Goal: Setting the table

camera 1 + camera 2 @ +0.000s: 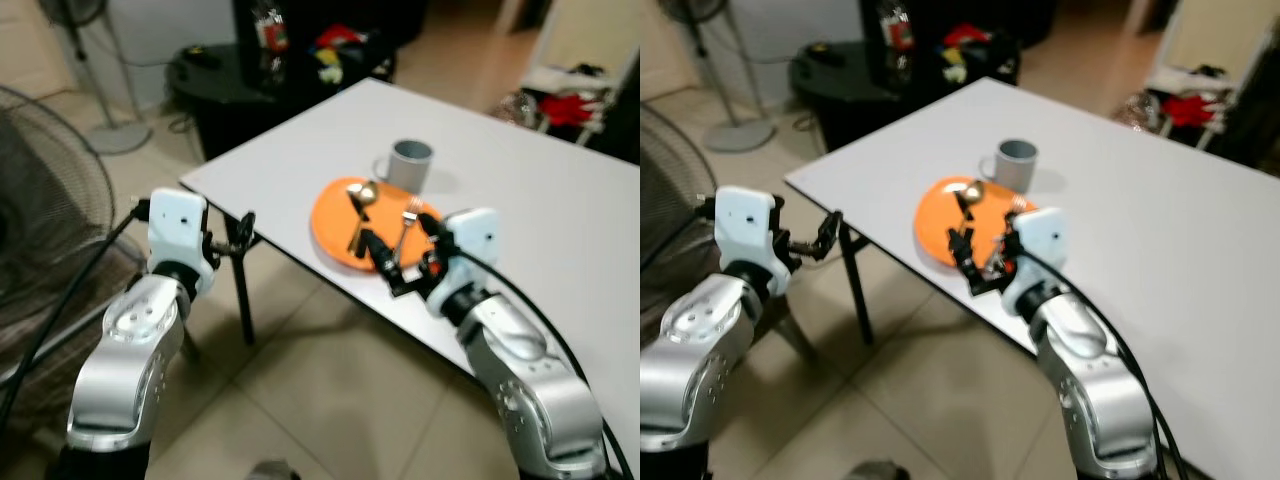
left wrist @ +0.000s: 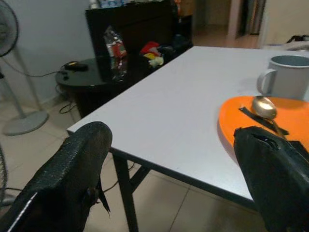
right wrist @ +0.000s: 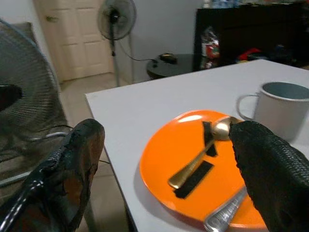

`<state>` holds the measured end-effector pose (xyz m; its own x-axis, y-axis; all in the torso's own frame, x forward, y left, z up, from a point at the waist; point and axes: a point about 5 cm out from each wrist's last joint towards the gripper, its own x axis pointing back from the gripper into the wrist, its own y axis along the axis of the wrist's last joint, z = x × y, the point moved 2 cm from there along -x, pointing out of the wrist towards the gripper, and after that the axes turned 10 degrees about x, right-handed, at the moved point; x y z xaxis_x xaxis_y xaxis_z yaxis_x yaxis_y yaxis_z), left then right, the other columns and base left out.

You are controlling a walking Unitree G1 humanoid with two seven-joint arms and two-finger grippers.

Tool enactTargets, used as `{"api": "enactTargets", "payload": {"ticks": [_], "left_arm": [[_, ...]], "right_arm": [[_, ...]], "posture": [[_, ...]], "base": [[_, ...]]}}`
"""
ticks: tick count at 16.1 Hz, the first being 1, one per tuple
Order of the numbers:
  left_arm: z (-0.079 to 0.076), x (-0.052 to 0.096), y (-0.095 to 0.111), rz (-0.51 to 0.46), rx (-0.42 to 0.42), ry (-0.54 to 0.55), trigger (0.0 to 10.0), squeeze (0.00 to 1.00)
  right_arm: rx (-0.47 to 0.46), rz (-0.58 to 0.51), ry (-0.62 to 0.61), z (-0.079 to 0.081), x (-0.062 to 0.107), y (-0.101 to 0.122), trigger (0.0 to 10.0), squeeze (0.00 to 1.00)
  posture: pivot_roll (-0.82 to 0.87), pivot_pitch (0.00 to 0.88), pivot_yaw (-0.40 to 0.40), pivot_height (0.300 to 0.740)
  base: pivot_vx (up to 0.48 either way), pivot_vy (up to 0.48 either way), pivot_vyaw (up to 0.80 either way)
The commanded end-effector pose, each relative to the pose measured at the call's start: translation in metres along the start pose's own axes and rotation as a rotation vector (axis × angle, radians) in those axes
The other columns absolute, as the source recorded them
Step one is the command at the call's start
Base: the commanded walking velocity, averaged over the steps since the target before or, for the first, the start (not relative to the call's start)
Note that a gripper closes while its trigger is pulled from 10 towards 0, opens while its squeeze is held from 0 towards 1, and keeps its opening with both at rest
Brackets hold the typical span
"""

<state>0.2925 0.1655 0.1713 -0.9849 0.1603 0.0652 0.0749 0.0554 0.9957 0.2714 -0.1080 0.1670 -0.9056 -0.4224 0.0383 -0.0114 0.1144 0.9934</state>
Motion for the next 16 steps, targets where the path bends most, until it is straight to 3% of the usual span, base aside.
{"api": "enactTargets", "payload": {"ticks": [1,5,16], "left_arm": [[-0.004,-0.002,0.004,-0.008,-0.006,-0.017,10.0,0.0],[-0.004,-0.004,0.009,-0.055,0.0,0.0,10.0,0.0],[-0.002,0.005,0.0,-0.032,-0.036,0.016,10.0,0.0]], "right_arm": [[0.014,-0.013,0.0,-0.003,0.002,0.004,10.0,1.0],[0.022,-0.001,-0.021,-0.006,0.006,0.002,10.0,1.0],[0.029,0.026,-0.051,-0.012,0.008,-0.007,10.0,1.0]], "posture": [[0.05,0.0,0.027,0.74],[0.04,0.0,0.029,0.74],[0.07,0.0,0.016,0.74]], "base": [[0.0,0.0,0.8],[0.0,0.0,0.8],[0.0,0.0,0.8]]}}
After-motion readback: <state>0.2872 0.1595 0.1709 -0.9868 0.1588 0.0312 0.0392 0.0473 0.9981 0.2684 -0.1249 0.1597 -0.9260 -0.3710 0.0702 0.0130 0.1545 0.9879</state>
